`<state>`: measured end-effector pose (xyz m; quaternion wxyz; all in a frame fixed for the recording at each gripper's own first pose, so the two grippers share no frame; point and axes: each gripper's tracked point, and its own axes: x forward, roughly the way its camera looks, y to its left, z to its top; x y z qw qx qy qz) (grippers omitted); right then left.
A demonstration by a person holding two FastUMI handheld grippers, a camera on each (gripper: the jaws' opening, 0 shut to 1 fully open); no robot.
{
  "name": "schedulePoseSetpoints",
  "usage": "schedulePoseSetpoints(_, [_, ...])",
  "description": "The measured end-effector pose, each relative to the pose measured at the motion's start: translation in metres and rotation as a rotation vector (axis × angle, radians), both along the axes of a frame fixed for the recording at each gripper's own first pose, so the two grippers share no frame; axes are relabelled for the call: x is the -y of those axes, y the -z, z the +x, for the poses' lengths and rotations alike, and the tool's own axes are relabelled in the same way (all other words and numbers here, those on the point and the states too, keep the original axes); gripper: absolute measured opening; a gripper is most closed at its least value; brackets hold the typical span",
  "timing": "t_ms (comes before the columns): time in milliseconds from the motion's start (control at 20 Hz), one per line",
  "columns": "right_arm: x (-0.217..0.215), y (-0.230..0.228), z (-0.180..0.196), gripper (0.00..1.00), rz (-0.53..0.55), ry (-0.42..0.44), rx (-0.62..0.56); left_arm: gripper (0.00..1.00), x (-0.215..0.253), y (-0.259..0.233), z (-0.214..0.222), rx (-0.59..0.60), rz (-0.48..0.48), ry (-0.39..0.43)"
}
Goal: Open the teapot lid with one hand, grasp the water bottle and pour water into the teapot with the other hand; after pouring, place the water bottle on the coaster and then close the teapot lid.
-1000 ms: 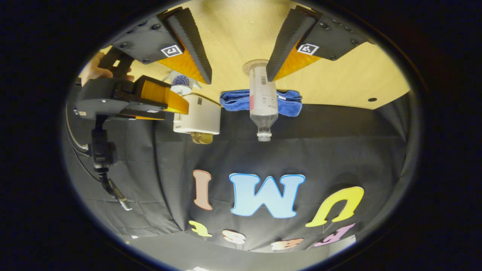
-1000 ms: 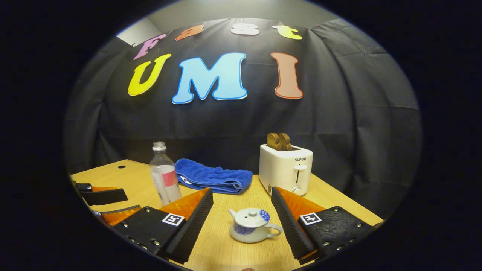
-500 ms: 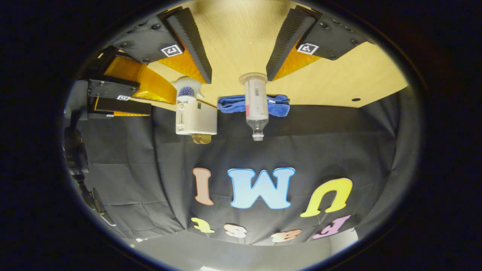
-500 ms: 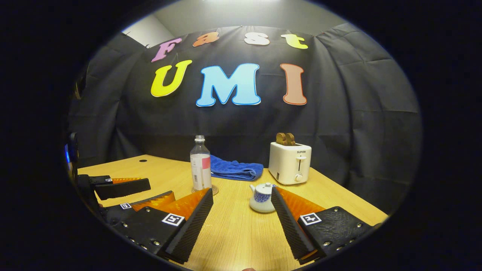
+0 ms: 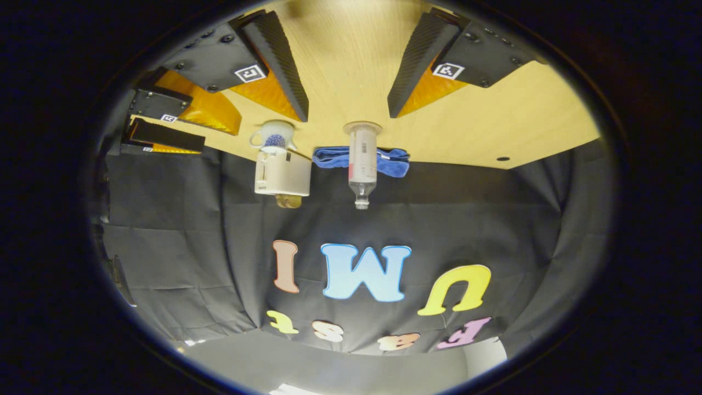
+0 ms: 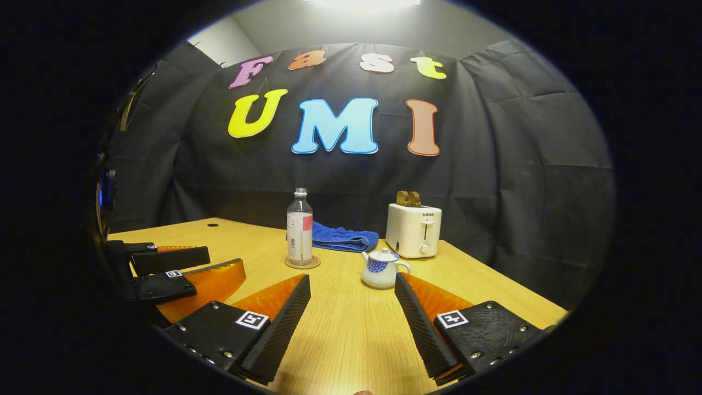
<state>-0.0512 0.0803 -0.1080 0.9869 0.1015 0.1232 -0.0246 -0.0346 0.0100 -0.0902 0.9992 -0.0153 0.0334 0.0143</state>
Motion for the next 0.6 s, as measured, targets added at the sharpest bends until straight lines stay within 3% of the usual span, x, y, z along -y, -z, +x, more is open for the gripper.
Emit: schedulePoseSetpoints(600, [-0.008,0.007,0.001,0.96,0.038,0.001,0.022,0.96,-0.001,-0.007,-0.012,0.044,0.044,-0.037])
